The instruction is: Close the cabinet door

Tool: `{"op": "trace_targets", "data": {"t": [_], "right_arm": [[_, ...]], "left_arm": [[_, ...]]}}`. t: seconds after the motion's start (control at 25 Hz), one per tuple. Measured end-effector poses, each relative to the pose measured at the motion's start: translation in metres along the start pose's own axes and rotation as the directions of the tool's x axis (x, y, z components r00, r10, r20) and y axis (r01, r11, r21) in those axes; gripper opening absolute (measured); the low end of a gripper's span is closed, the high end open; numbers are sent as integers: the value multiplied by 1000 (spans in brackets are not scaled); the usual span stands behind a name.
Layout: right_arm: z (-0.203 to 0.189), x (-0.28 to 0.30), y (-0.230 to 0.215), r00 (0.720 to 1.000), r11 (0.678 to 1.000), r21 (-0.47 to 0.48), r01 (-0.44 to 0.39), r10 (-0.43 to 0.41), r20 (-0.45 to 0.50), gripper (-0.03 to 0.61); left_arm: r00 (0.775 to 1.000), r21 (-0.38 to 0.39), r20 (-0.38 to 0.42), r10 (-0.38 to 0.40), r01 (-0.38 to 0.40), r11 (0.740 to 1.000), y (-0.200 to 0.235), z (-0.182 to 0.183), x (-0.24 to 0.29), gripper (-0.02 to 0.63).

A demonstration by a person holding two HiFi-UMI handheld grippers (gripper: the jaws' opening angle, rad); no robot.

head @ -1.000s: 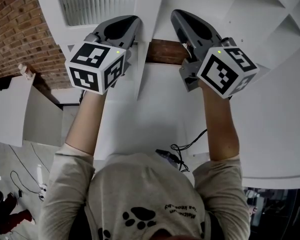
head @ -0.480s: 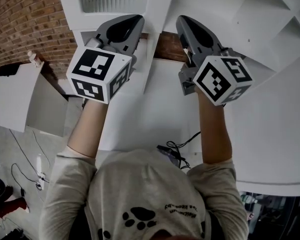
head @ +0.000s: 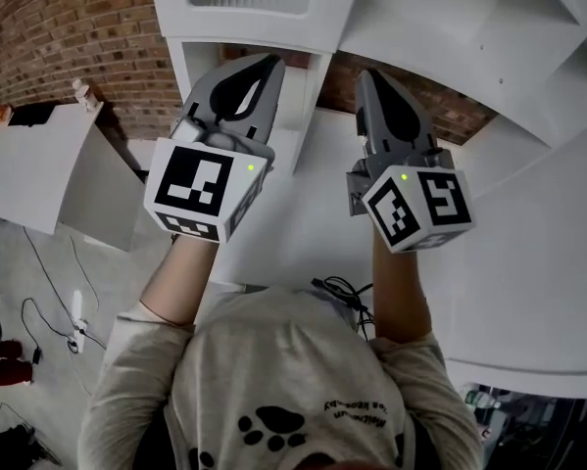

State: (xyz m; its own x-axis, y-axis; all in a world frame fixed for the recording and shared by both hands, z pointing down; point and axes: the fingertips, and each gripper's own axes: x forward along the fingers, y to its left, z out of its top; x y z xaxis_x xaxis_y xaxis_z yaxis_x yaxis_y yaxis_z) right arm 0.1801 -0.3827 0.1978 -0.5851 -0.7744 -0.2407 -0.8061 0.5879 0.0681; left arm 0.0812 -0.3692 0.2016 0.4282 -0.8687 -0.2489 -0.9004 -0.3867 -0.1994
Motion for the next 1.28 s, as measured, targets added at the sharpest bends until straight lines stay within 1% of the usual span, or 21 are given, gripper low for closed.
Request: {"op": "trace_targets", "data": {"t": [0.4,0.6,0.76,0.96,1.2,1.28], "right_arm": [[-46,-32,18,998,999,-20,38,-39,-45,9],[-76,-45,25,995,999,-2,42,-42,-89,9],[-91,-57,26,993,999,-6,54,-54,-107,9],[-103,-71,20,991,998,-19,65,-67,-118,9],[-118,-87,14,987,997,-29,76,-80,-139,9],[-122,-92,15,988,997,-33,76,-79,-129,9]], "left_arm": [[996,-20,-59,63,-65,998,-19,-39,-34,8],[991,-42,-107,77,-82,996,-33,-64,-44,8],[986,-49,-142,84,-92,995,-42,-82,-53,9],[985,-59,-146,89,-98,993,-56,-96,-61,9],[984,-51,-155,91,-100,994,-71,-108,-67,9],[983,-55,-158,91,-101,993,-76,-113,-68,9]]}}
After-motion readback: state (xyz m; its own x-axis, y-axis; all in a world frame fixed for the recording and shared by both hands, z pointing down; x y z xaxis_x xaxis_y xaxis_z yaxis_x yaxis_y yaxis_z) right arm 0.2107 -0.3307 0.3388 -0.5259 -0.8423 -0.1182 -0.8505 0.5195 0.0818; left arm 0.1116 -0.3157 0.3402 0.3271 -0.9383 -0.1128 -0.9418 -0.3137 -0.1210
